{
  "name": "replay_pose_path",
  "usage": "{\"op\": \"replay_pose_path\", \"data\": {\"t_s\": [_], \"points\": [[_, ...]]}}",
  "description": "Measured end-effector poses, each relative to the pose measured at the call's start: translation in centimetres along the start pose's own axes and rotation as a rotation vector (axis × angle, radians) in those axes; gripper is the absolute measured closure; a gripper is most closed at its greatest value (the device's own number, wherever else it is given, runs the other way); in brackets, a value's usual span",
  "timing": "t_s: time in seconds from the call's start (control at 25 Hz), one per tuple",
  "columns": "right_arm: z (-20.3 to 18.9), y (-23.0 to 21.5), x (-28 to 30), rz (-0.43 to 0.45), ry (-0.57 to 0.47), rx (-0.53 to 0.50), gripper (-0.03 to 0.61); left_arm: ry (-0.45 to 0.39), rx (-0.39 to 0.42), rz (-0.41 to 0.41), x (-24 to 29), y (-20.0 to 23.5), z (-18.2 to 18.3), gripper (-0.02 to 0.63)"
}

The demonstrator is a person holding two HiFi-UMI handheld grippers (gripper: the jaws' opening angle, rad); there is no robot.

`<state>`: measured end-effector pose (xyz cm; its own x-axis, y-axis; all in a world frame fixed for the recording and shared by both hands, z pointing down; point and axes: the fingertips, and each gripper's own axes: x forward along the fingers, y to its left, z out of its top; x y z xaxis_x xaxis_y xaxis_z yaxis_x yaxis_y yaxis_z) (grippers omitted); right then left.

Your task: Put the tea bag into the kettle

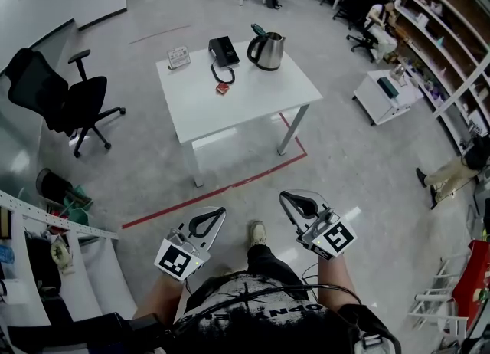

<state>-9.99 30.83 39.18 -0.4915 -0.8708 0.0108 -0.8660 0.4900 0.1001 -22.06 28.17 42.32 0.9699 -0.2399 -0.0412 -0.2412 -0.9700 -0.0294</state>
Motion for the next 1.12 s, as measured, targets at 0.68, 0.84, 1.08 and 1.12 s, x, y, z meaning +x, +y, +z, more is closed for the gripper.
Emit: {"op": "replay_pose_path", "data": {"t_s": [0.68, 0.84, 1.08, 1.12], "points": [[-1.0, -17.7, 5.1, 0.137, -0.040, 0.046, 0.569, 0.005, 0.009, 0.127, 15.0, 8.6, 1.6, 0.603], [-1.1, -21.8, 6.0, 0.169, -0.061, 0.046, 0.569, 0.003, 0.018, 0.154, 18.9, 10.3, 1.7, 0.603], [-2.2, -26.6, 6.9, 0.211, -0.059, 0.039, 0.569, 0.018, 0.046, 0.207, 22.9, 12.7, 1.3, 0.603], [-2.3, -27.2, 7.1, 0.220, -0.057, 0.034, 0.569, 0.021, 0.051, 0.218, 23.3, 13.1, 1.2, 0.603]]}}
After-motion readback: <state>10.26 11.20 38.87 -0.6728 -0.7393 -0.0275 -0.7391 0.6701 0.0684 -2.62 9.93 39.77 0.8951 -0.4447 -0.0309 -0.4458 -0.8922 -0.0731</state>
